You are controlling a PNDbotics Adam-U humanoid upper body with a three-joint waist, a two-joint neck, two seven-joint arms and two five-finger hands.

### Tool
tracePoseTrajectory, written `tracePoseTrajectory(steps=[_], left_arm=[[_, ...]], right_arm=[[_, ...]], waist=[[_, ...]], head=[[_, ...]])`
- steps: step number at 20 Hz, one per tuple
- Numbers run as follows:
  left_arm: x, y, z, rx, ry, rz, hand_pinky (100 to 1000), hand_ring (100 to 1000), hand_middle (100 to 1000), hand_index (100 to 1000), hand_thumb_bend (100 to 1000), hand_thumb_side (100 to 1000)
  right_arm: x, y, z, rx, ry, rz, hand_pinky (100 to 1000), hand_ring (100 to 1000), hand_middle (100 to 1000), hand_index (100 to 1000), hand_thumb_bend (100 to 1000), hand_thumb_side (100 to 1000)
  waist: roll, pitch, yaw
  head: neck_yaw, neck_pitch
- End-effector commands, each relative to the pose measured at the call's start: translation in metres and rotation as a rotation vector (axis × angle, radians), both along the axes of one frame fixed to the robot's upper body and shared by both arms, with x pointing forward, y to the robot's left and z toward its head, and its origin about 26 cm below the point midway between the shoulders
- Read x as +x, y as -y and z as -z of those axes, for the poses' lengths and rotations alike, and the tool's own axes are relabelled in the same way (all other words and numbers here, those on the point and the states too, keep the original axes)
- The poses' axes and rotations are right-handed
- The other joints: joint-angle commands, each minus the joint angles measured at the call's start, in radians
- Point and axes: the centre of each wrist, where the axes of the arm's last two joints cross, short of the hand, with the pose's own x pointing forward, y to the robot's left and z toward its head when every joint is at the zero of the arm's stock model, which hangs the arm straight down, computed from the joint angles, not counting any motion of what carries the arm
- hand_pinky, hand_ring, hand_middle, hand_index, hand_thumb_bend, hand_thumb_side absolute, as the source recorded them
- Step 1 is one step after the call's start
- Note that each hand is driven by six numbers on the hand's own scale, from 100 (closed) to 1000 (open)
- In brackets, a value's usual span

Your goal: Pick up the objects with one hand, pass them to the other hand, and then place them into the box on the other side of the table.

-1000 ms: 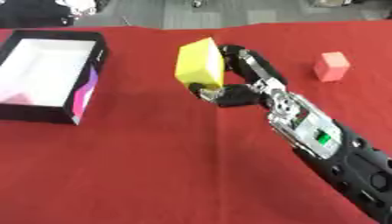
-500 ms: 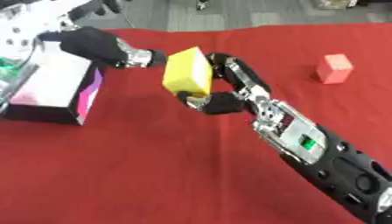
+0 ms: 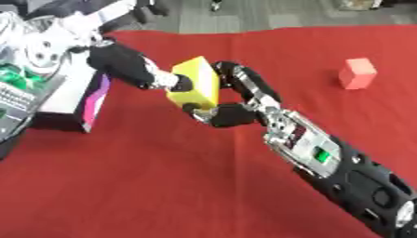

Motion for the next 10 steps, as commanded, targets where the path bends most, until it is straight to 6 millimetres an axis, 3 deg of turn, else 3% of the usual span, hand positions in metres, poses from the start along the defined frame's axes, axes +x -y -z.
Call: tracePoseTrajectory(steps=[1,4,5,10], left_arm=[[-0.001,0.001,-0.008,0.015,-0.072,-0.026,866,839,848,886,740,449],[0.000,0.001,-0.007,0.016,-0.073,-0.025,866,840,848,887,740,448],[0.000,0.002,-0.006,0.018,-0.079,-0.021,874,851,851,881,724,395],[0.013,0.014,0.008,0.068,-0.168,0.007,879,860,856,879,697,389]], right_arm=[[0.000,-0.002,-0.009,0.003,0.038,-0.015,803,567,500,596,256,100],[0.000,-0.002,-0.009,0.002,0.040,-0.016,803,567,500,596,256,100],[-0.001,-0.003,-0.010,0.003,0.045,-0.023,804,567,500,596,252,100],[-0.004,-0.007,-0.014,-0.011,0.102,-0.070,804,567,500,595,243,100]], waist=[[0.012,-0.032,0.001],[0.011,-0.032,0.001],[0.012,-0.031,0.000],[0.014,-0.029,-0.004]], head=[[0.003,-0.002],[0.003,-0.002],[0.006,-0.002],[0.014,-0.002]])
